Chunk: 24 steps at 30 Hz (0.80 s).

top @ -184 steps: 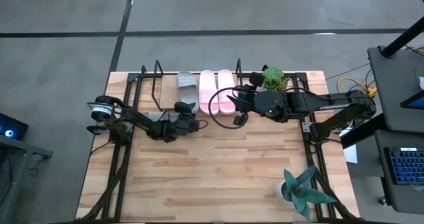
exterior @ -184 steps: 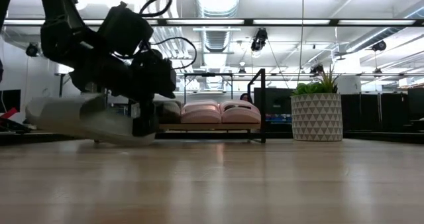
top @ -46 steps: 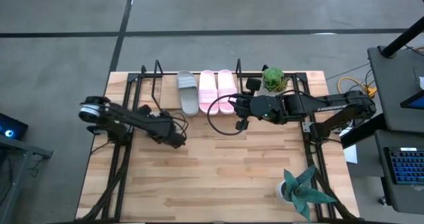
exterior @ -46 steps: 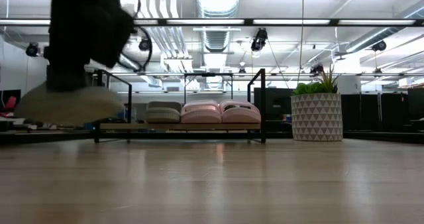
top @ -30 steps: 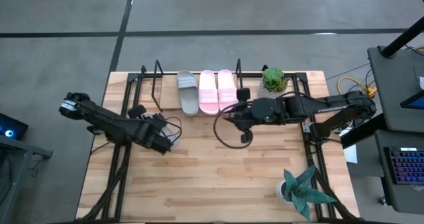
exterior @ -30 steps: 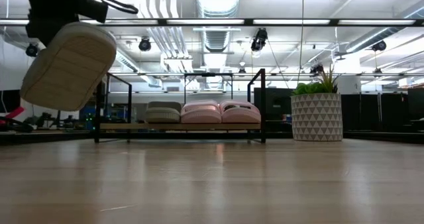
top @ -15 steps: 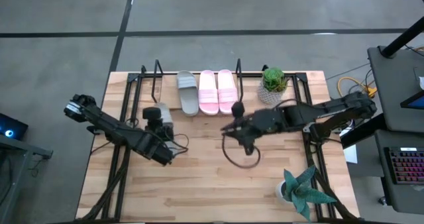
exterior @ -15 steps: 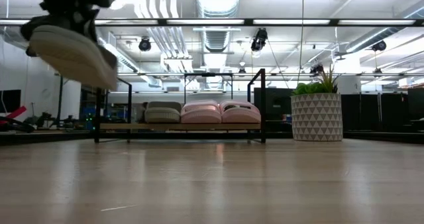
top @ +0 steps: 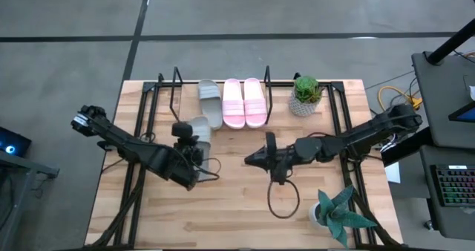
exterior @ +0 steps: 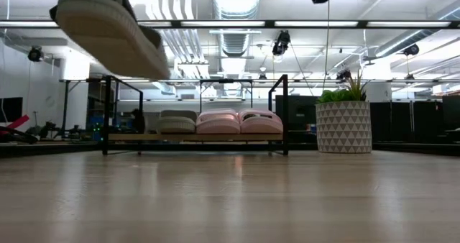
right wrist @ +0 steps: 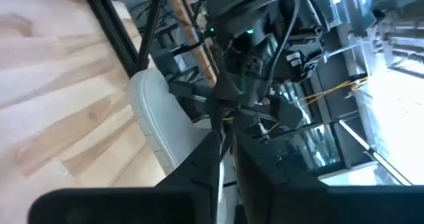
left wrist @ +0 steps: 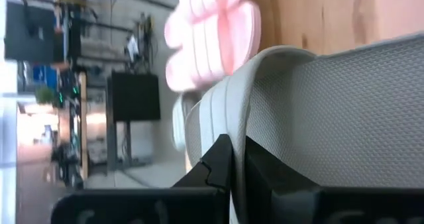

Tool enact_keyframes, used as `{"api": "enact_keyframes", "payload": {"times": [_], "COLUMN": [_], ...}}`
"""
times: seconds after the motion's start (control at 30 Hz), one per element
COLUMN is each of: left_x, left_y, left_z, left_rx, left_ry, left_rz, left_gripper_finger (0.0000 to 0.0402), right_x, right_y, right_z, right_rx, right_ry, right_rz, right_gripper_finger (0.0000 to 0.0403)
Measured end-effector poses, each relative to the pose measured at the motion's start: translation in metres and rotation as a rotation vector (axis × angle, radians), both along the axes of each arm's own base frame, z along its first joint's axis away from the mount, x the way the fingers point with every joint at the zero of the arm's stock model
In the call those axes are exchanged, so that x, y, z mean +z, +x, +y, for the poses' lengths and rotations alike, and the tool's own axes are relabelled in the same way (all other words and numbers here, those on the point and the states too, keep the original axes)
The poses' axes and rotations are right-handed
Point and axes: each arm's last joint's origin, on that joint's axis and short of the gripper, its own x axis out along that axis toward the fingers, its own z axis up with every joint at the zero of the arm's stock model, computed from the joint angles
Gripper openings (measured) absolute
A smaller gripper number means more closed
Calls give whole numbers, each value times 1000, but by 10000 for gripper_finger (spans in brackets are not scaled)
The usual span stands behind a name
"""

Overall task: Pick and place slides into the shelf
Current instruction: Put the gray slide on the shelf

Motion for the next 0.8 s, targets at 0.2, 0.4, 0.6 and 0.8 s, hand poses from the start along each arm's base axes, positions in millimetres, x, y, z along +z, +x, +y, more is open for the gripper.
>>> {"api": "enact_keyframes", "payload": {"times": [0.2, 0.4, 0.6, 0.8], "left_x": [12, 27, 38, 38], "left_y": [11, 25, 37, 41], "left_z": [-4, -10, -14, -8], "left_rx": [-74, -159, -224, -209], "left_ry": [5, 8, 25, 33], "left_rz": [-48, -127, -197, -208], "left_gripper_finger": [0, 0, 0, 0], "right_x": [-5, -21, -32, -29], "right_y": [-1, 6, 25, 48], "right_z": [1, 5, 11, 16], "right_rx": [15, 76, 88, 32], "right_ry": [89, -1, -135, -167], "right_rz": [52, 118, 117, 94], "right_gripper_finger": [91, 178, 217, 219]}}
